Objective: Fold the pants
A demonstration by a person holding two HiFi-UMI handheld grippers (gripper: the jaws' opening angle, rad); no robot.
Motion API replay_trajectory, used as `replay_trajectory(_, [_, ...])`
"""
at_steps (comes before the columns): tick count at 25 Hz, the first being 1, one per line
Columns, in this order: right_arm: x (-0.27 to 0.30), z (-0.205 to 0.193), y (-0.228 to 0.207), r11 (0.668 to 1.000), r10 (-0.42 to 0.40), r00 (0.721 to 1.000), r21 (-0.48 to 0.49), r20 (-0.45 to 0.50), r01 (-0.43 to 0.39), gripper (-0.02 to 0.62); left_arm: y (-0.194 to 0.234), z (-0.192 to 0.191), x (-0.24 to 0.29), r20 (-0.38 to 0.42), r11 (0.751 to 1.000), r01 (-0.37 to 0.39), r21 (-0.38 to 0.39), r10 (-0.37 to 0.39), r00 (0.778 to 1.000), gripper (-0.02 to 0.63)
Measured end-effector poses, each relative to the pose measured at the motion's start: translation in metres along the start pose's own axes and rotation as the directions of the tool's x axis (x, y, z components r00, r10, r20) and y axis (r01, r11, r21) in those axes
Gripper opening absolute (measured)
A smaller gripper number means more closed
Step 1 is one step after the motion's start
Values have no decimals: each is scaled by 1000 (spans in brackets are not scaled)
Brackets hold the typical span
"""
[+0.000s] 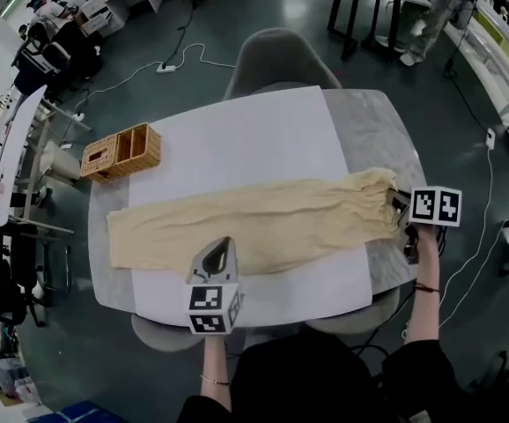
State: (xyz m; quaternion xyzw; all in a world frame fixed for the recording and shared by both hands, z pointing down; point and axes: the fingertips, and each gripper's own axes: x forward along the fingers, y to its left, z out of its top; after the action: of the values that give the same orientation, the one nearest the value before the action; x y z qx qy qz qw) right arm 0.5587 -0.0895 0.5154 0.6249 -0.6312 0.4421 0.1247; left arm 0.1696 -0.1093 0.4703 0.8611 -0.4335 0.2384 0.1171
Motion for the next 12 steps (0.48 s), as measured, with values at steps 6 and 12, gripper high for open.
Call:
replay_trajectory(6, [-17, 4, 33, 1000, 7, 999, -30, 39, -6, 46, 23, -3, -31, 38, 999, -47, -21, 47, 998, 8])
replay_trajectory(12, [-27, 9, 69, 999, 16, 996, -33, 83, -13, 46, 54, -7, -57, 62, 996, -71, -45, 74, 995, 8])
